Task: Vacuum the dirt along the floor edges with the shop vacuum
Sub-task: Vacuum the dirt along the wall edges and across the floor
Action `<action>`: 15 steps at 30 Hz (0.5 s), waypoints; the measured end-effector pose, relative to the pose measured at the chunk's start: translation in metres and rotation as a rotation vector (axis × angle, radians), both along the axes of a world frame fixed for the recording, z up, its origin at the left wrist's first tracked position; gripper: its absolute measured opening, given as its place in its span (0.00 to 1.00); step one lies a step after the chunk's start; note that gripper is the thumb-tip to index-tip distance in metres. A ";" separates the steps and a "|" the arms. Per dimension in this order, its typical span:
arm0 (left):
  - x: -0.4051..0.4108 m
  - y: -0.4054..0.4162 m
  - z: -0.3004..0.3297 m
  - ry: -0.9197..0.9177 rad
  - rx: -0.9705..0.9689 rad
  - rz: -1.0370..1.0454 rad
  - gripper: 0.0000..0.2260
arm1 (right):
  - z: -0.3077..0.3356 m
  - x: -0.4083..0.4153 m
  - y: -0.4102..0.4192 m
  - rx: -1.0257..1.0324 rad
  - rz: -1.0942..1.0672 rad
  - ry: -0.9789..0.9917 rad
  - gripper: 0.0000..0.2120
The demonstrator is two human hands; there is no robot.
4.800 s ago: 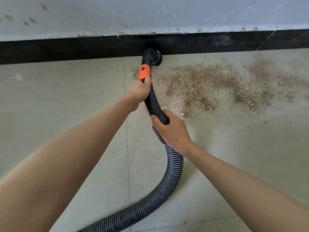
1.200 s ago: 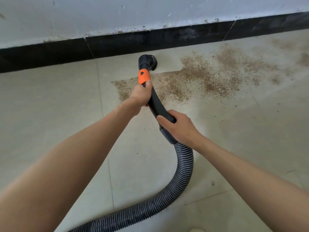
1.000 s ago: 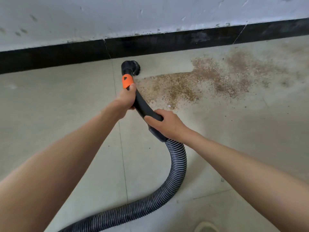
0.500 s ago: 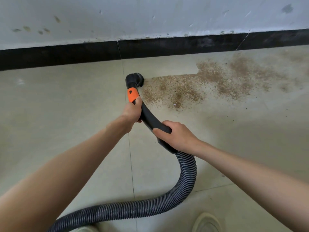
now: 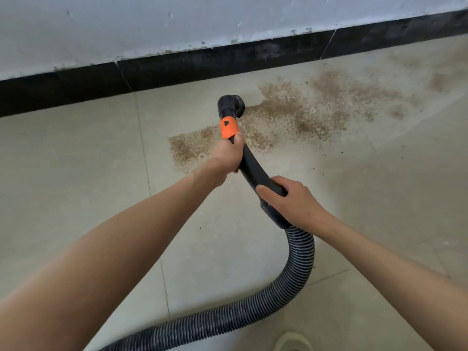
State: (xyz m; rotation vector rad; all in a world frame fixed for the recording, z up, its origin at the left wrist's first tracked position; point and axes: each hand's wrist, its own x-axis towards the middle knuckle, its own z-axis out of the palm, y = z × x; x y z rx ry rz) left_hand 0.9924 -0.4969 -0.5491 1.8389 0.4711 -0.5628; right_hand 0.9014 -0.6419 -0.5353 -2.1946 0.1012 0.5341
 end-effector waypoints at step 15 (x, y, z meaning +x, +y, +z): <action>0.022 -0.018 0.002 -0.005 -0.048 -0.018 0.17 | -0.005 0.017 -0.004 -0.028 -0.048 -0.022 0.14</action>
